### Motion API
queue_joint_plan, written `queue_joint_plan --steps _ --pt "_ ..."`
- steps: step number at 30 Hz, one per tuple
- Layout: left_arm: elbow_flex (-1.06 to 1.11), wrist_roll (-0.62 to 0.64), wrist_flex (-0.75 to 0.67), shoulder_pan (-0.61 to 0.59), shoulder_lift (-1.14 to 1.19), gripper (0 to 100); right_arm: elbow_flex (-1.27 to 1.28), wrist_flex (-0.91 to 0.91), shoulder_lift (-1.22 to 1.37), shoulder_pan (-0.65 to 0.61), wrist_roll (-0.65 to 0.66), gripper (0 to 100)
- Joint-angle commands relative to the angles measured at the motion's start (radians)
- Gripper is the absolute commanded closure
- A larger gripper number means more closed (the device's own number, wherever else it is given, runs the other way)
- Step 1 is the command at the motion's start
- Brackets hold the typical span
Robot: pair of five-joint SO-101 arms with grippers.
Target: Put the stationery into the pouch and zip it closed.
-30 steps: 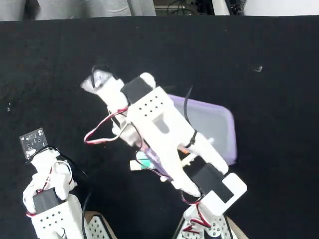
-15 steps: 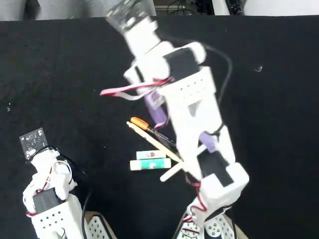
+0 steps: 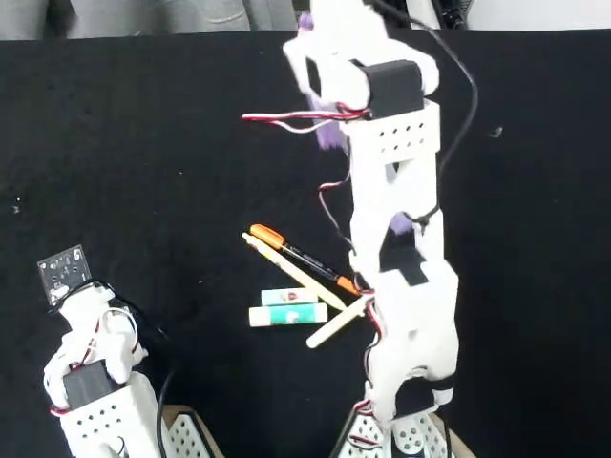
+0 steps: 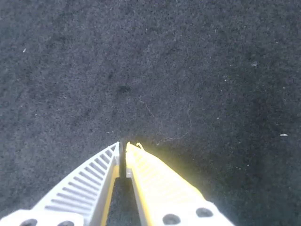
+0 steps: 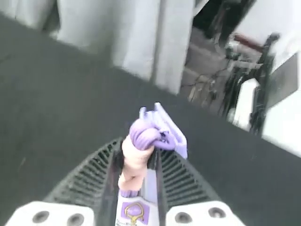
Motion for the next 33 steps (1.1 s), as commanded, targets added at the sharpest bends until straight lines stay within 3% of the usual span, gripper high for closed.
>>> queue_joint_plan --steps 1,10,19,28,33 --pt "0.024 0.009 0.005 -0.007 -0.002 97 -0.085 -0.133 0.015 0.068 0.009 98.8" --pt "0.024 0.009 0.005 -0.007 -0.002 97 -0.084 -0.264 0.076 0.272 0.003 98.8" --pt "0.024 0.009 0.005 -0.007 -0.002 97 -0.087 -0.124 0.145 0.522 0.014 98.8" --pt "0.024 0.009 0.005 -0.007 -0.002 97 -0.088 0.114 0.145 0.713 0.385 98.8" --pt "0.024 0.009 0.005 -0.007 -0.002 97 -0.088 0.239 0.143 0.783 0.514 98.8"
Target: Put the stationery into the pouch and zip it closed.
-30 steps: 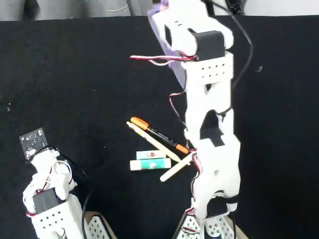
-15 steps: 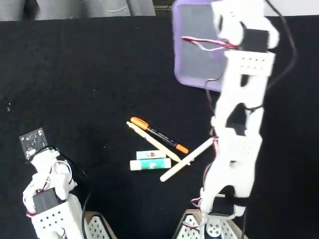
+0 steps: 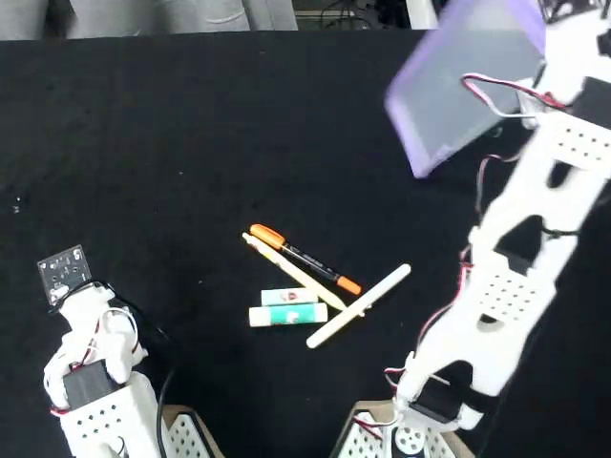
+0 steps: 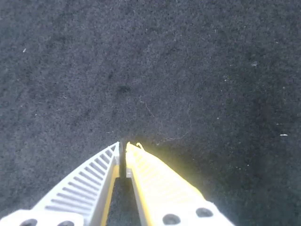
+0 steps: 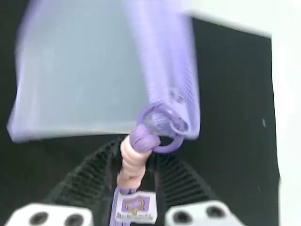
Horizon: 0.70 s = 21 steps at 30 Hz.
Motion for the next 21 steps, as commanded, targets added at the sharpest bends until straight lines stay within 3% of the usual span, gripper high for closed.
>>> queue_joint_plan --steps 1,8,16,21 --pt "0.024 0.009 0.005 -0.007 -0.002 97 -0.047 0.115 -0.018 0.066 0.120 98.8" --pt "0.024 0.009 0.005 -0.007 -0.002 97 -0.047 0.133 -0.019 0.137 0.226 98.8" --pt "0.024 0.009 0.005 -0.007 -0.002 97 -0.024 0.135 -0.147 0.106 0.226 98.8" --pt "0.024 0.009 0.005 -0.007 -0.002 97 0.199 0.137 -0.294 0.092 0.227 98.8"
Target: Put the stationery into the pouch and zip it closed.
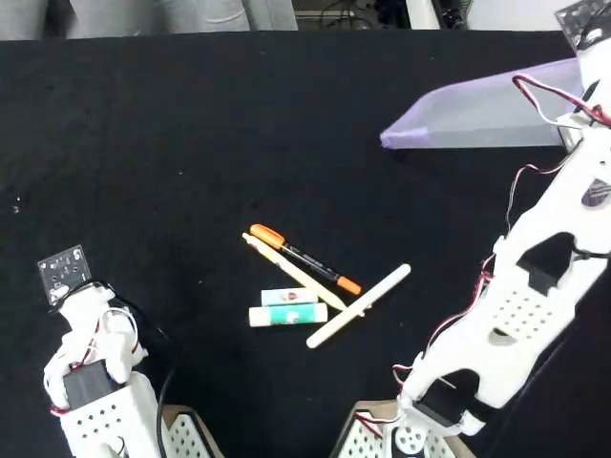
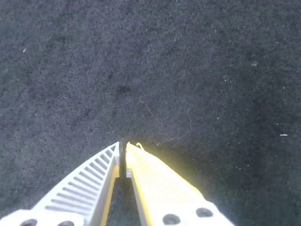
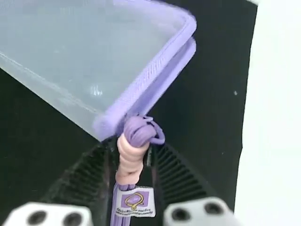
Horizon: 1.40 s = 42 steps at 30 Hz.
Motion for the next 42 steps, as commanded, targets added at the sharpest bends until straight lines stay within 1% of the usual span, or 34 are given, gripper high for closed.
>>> queue_joint_plan --steps 1,5,10,16,20,22,26,34,37,42 --pt "0.024 0.009 0.005 -0.007 -0.002 97 0.223 0.032 -0.214 -0.029 0.012 98.8" --pt "0.024 0.009 0.005 -0.007 -0.002 97 0.547 0.031 -0.421 -0.066 0.014 98.8" --pt "0.024 0.009 0.005 -0.007 -0.002 97 0.928 0.025 -0.707 -0.167 0.009 98.8" --pt "0.024 0.009 0.005 -0.007 -0.002 97 1.273 0.023 -1.004 -0.345 0.008 98.8" --pt "0.024 0.009 0.005 -0.007 -0.002 97 1.429 0.023 -1.173 -0.496 0.000 98.8" --pt "0.024 0.009 0.005 -0.007 -0.002 97 1.469 0.023 -1.245 -0.572 -0.058 98.8" --pt "0.024 0.009 0.005 -0.007 -0.002 97 1.481 0.023 -1.333 -0.732 -0.235 98.8" --pt "0.024 0.009 0.005 -0.007 -0.002 97 1.481 0.023 -1.302 -1.011 -0.479 98.8" --pt "0.024 0.009 0.005 -0.007 -0.002 97 1.481 0.023 -1.280 -1.068 -0.531 98.8" --pt "0.024 0.009 0.005 -0.007 -0.002 97 1.488 0.023 -1.256 -1.080 -0.575 98.8"
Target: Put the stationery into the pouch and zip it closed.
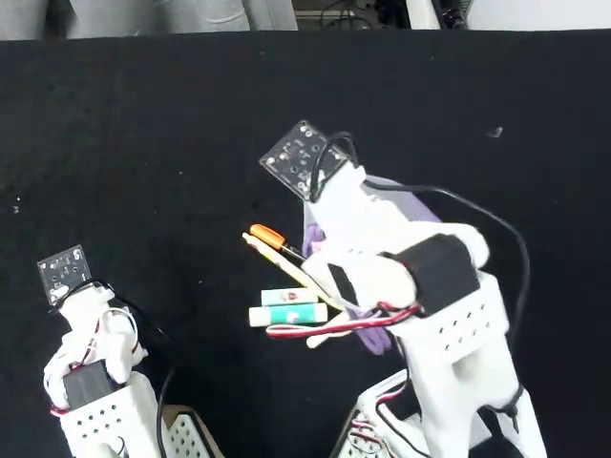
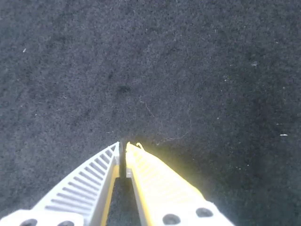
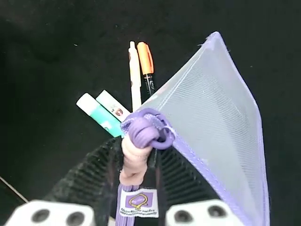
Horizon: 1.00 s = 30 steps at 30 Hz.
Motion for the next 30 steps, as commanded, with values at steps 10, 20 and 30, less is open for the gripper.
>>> queue_joint_plan --steps 10,20,30 --pt "0.024 0.009 0.005 -0.007 -0.002 97 0.015 0.006 0.008 -0.023 -0.029 98.8" --pt "0.024 0.012 0.005 0.160 -0.003 97 0.108 -0.023 0.008 -0.023 -0.026 98.8" --pt "0.013 0.014 -0.002 0.314 -0.005 97 0.231 -0.114 0.007 -0.018 -0.025 98.8"
